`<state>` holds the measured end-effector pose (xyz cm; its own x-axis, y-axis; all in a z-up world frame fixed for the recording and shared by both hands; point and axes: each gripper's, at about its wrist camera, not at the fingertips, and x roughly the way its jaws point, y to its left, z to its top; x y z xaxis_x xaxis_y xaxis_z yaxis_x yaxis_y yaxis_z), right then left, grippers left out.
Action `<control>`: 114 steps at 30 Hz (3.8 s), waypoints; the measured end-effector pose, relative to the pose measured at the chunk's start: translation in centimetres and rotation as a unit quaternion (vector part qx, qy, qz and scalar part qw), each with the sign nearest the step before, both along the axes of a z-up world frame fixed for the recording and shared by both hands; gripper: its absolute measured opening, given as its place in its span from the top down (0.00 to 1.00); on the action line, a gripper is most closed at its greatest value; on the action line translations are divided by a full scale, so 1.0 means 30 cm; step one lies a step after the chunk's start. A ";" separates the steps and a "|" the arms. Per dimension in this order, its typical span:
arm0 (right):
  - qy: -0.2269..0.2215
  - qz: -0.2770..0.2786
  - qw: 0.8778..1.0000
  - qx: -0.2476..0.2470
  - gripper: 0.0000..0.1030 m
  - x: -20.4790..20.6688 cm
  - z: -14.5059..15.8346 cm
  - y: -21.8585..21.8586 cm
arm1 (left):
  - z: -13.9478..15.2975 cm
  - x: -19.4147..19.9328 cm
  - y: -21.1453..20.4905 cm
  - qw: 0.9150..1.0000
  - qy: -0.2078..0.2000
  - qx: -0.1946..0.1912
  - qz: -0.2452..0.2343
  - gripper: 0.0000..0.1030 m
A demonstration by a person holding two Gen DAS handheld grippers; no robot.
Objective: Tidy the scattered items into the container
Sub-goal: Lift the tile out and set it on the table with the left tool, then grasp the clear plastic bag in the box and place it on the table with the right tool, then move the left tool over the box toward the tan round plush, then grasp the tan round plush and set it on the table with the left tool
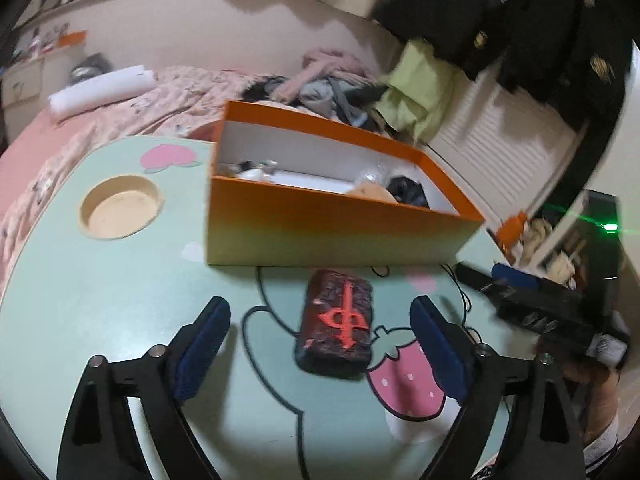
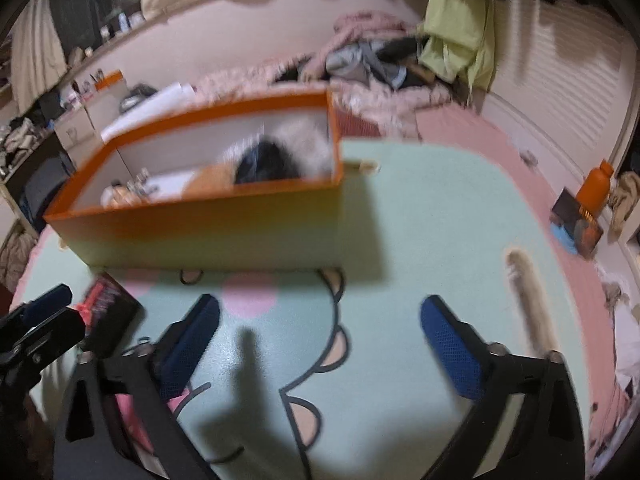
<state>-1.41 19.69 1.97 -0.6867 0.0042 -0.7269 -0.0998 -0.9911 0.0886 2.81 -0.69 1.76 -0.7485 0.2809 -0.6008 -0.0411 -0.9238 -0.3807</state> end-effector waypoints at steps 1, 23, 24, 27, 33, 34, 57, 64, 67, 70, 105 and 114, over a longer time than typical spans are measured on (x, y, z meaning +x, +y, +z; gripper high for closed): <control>0.012 0.008 1.000 -0.003 0.33 0.011 0.036 0.009 | 0.000 0.000 0.003 1.000 -0.001 0.004 0.004 0.11; -0.176 0.180 0.966 0.060 0.65 -0.620 0.010 -0.204 | -0.022 -0.027 0.020 0.999 -0.026 0.024 0.007 0.11; -0.172 0.177 0.968 0.047 0.65 -0.619 0.019 -0.200 | -0.022 -0.025 0.017 0.999 -0.026 0.026 0.008 0.11; -0.126 0.175 0.976 0.032 0.66 -0.584 0.080 -0.178 | -0.019 -0.022 0.014 0.999 -0.025 0.030 0.010 0.11; 0.010 0.203 0.977 -0.061 0.66 -0.380 0.319 -0.123 | -0.017 -0.020 0.010 0.999 -0.026 0.029 0.012 0.11; 0.019 0.210 0.975 -0.066 0.65 -0.348 0.339 -0.124 | -0.018 -0.019 0.008 0.999 -0.026 0.030 0.014 0.11; 0.008 0.081 0.995 -0.066 0.39 -0.034 0.033 -0.085 | 0.106 -0.065 0.002 1.000 0.016 0.012 -0.011 0.11; 0.031 0.076 0.994 -0.079 0.33 -0.009 0.105 -0.027 | 0.259 -0.211 0.001 0.998 0.005 -0.006 -0.067 0.15; 0.019 0.070 0.993 -0.092 0.33 -0.003 0.097 0.010 | 0.299 -0.290 0.021 0.997 -0.009 -0.022 -0.080 0.19; 0.012 0.061 0.993 -0.098 0.33 0.007 0.081 0.054 | 0.300 -0.373 0.059 0.993 -0.045 -0.051 -0.096 0.24; 0.008 0.038 0.991 -0.131 0.33 0.014 0.062 0.117 | 0.367 -0.450 0.063 0.989 -0.062 -0.045 -0.126 0.55; 0.003 0.041 0.991 -0.125 0.33 0.007 0.065 0.104 | 0.303 -0.172 -0.047 0.988 -0.079 -0.081 -0.103 0.55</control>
